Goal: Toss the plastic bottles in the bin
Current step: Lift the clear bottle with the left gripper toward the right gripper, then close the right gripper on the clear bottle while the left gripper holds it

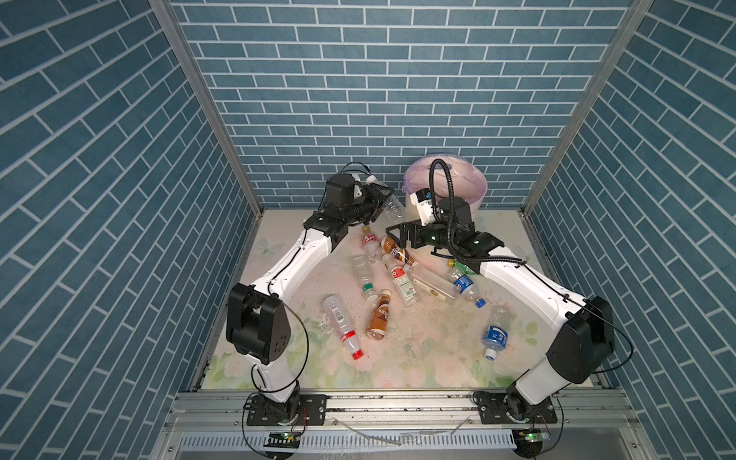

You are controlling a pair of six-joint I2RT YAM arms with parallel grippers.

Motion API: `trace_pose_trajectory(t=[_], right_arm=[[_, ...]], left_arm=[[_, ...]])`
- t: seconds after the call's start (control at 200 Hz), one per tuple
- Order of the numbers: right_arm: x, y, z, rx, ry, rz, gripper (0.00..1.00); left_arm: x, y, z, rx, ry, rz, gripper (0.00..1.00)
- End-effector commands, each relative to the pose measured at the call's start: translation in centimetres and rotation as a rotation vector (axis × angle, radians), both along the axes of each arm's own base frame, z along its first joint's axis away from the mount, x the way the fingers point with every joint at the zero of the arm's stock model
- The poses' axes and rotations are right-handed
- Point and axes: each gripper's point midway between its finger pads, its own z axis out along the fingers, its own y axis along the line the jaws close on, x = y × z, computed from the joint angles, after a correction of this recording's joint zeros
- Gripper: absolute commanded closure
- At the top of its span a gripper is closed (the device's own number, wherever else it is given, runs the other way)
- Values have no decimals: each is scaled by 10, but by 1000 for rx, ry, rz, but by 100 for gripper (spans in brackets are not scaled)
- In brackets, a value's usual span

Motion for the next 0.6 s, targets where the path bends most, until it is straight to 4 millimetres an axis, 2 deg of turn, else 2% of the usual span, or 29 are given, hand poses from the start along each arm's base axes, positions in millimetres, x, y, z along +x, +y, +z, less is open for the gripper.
trace_pose_trajectory(t=[0.0, 0.19, 0.39, 0.595], right_arm=[[7, -8, 37, 37, -101, -35, 1], [12, -10, 42, 46, -115, -61, 4], [8, -10, 55, 86, -133, -53, 9], [7, -9, 56, 92, -130, -47, 20]], left_arm=[[-16, -9, 20, -30, -43, -26, 43], [-23, -13, 14, -30, -28, -34, 43], [-26, -11, 10, -31, -20, -32, 43], [-29, -12, 14, -37, -27, -32, 43]])
